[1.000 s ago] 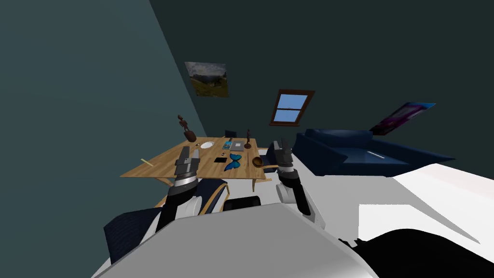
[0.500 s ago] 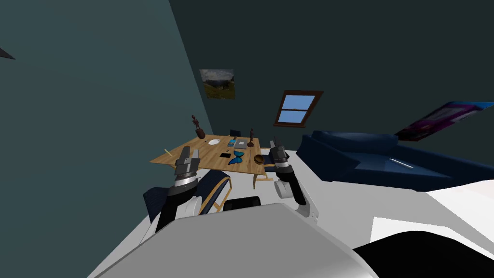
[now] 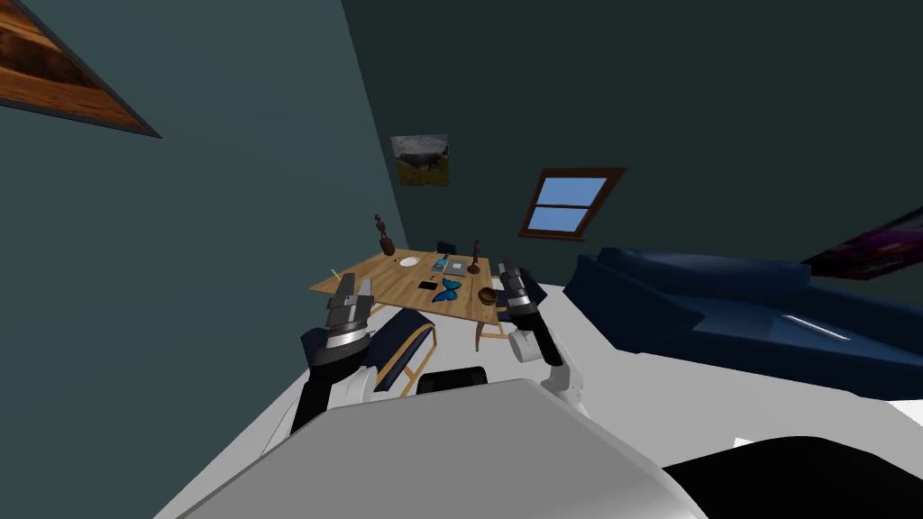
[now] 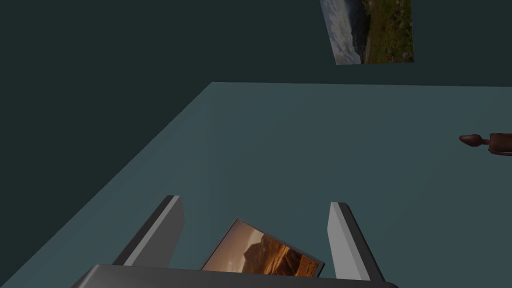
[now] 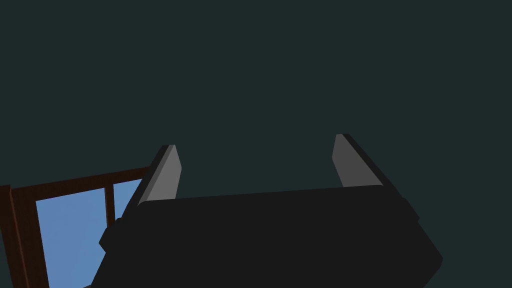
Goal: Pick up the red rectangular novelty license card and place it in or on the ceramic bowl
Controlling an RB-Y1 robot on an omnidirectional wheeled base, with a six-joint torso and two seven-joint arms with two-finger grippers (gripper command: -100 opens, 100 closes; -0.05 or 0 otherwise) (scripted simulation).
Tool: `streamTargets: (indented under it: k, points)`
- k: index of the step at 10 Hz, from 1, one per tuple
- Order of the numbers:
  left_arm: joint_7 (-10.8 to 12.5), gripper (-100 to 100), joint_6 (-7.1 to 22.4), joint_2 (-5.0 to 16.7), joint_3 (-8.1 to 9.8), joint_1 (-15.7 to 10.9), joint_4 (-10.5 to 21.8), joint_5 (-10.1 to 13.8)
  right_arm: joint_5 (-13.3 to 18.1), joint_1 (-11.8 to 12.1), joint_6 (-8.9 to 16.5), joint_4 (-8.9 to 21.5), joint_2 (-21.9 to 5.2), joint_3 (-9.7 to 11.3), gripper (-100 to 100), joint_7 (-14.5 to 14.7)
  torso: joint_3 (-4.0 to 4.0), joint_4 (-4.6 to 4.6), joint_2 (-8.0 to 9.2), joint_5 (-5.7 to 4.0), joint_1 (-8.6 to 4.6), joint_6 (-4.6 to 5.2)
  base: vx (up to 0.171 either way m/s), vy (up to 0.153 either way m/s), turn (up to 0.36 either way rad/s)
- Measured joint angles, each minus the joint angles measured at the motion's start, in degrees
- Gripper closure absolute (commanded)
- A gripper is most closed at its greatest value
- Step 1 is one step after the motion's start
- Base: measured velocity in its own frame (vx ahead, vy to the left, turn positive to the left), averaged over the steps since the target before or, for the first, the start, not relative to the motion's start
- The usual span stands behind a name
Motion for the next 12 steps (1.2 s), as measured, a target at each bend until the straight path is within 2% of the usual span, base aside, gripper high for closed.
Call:
streamTargets:
  k: [2,3,6,7,10,11,12]
  points:
    - [0.0,0,0.0,0.0,0.0,0.0,0.0,0.0,-1.06,-1.72,2.85,1.3,-0.73,0.33,-100,1.95,-0.01,-0.01,-0.03,-0.01,-0.03,0.02,-0.068,-0.02,0.122]
    - [0.0,0,0.0,0.0,0.0,0.0,0.0,0.0,-1.88,-3.3,4.32,2.71,-1.35,0.28,-100,2.97,-0.03,-0.01,-0.04,-0.01,-0.04,-0.02,-0.049,-0.012,0.126]
    - [0.0,0,0.0,0.0,0.0,0.01,0.0,0.0,-3.39,-5.4,8.58,4.63,-2.36,0.68,-100,5.8,-0.07,-0.03,-0.13,0.0,0.02,0.02,-0.051,-0.001,0.181]
    - [0.0,0,0.0,0.0,0.0,0.0,0.0,0.0,-4.11,-7.34,10.01,6.65,-2.77,0.76,-100,7.05,-0.07,-0.03,-0.12,0.01,0.04,-0.03,-0.04,-0.011,0.097]
    - [0.0,0,0.0,0.0,0.01,0.01,0.0,0.0,-6.12,-9.65,14.44,9.24,-4.57,0.55,-100,9.61,-0.1,-0.04,-0.17,-0.01,-0.03,0.03,-0.035,-0.011,0.169]
    - [0.0,0,0.0,0.0,0.0,0.0,0.0,0.0,-7.11,-11.08,15.95,10.8,-5.49,0.4,-100,10.73,-0.11,-0.04,-0.2,0.0,-0.02,-0.01,-0.025,-0.007,0.115]
    - [0.0,0,0.0,0.0,0.0,0.01,0.0,0.0,-7.36,-11.81,17.45,11.72,-5.45,0.63,-100,11.75,-0.12,-0.05,-0.21,0.0,0.0,0.03,-0.01,-0.001,-0.005]
